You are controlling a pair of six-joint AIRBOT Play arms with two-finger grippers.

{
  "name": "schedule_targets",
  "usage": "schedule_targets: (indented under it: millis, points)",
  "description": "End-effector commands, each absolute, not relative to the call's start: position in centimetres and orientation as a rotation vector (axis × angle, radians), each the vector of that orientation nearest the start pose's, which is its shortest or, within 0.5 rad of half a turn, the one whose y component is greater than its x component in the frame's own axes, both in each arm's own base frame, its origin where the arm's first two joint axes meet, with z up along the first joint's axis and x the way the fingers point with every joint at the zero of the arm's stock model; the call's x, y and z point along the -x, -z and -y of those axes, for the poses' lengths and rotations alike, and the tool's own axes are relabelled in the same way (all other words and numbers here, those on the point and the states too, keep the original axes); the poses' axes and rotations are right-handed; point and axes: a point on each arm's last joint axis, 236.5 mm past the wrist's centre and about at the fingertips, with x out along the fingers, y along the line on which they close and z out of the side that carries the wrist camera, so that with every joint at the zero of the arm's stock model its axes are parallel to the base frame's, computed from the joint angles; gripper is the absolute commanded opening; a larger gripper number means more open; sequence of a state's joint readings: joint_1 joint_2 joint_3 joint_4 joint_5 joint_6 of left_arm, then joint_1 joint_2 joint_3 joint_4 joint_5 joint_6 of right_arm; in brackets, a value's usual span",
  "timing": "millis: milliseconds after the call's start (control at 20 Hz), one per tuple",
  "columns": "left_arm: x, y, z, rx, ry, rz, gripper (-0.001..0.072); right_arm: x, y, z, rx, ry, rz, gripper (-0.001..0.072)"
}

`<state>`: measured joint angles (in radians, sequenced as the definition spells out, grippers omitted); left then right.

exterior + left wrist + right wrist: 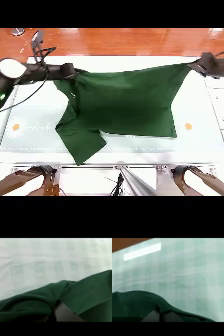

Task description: Fold the shirts.

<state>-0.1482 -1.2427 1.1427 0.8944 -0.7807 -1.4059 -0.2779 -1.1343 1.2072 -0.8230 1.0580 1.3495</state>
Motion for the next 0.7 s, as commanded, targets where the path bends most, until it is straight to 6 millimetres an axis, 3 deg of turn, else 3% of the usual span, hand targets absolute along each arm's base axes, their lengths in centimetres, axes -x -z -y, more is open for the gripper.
schedule_targets:
  millis: [0,50,100,150,200,250,350,450,550,650]
  points:
    - [-48.9,-8.2,18.1,0.448,0.422,-0.83,0.0026,-48.2,-10.3,-3.0,-0.772,-0.299,-0.845,0.0024]
    - [-49.5,-8.2,18.2,0.448,0.423,-0.828,0.0029,-49.2,-9.3,-3.3,-0.837,-0.31,-0.857,0.0025]
    - [-49.8,-8.2,18.2,0.447,0.423,-0.825,0.0088,-49.8,-8.4,-3.6,-0.891,-0.318,-0.867,0.0047]
    - [-49.8,-8.2,18.2,0.444,0.424,-0.827,0.0358,-50.1,-7.6,-3.9,-0.917,-0.329,-0.877,0.0203]
    - [-49.1,-7.3,18.1,0.405,0.428,-0.866,0.0694,-49.9,-7.1,-4.4,-0.91,-0.365,-0.892,0.0465]
    - [-47.9,-6.0,17.6,0.344,0.435,-0.931,0.0706,-49.3,-6.9,-5.1,-0.881,-0.416,-0.913,0.0642]
    - [-44.9,-3.2,14.6,0.224,0.4,-1.103,0.0705,-47.7,-7.0,-4.8,-0.857,-0.451,-0.955,0.0635]
    - [-40.8,-0.9,9.4,0.181,0.313,-1.329,0.0705,-45.2,-7.6,-2.8,-0.851,-0.46,-1.01,0.0633]
    - [-36.1,0.5,4.0,0.187,0.221,-1.529,0.0706,-41.2,-7.0,0.2,-0.761,-0.42,-1.114,0.0628]
    - [-32.9,1.1,0.4,0.272,0.14,-1.543,0.0705,-36.5,-5.5,3.3,-0.588,-0.312,-1.216,0.0619]
